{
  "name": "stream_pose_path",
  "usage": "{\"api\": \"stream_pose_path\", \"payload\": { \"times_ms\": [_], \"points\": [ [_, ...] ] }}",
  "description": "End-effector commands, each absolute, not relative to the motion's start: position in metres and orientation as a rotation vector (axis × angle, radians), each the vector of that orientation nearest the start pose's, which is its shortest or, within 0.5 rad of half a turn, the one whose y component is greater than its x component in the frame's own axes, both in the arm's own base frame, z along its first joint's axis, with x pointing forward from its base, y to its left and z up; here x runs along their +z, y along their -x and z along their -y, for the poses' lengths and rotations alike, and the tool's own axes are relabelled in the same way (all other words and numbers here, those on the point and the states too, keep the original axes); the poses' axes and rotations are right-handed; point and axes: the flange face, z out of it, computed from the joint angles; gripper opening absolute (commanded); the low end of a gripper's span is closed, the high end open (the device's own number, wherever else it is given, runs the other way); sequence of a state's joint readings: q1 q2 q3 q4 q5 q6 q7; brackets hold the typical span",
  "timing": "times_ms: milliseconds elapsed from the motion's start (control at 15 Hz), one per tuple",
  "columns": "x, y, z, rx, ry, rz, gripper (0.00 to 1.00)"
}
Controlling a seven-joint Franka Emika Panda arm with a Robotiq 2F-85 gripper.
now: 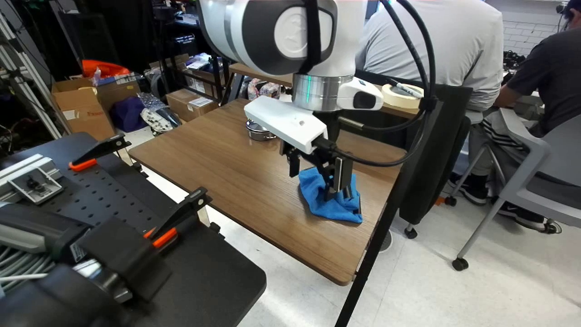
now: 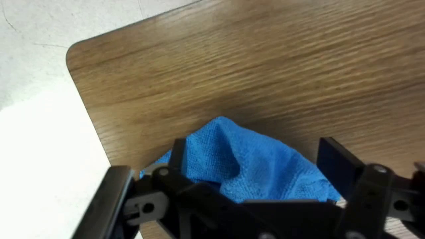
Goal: Move the cloth to the right of the table
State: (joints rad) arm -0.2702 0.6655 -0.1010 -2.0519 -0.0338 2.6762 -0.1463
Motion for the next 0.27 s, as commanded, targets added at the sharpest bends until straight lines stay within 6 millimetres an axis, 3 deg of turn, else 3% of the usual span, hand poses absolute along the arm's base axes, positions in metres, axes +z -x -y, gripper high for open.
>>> {"api": "stream_pose_path", "payload": {
  "times_ms": [0, 200],
  "points": [
    [0.1076, -0.5320, 0.2063, 0.090, 3.194, -0.269, 1.00],
    [0.1102, -0.5263, 0.2019, 0.089, 3.193, -0.259, 1.00]
  ]
}}
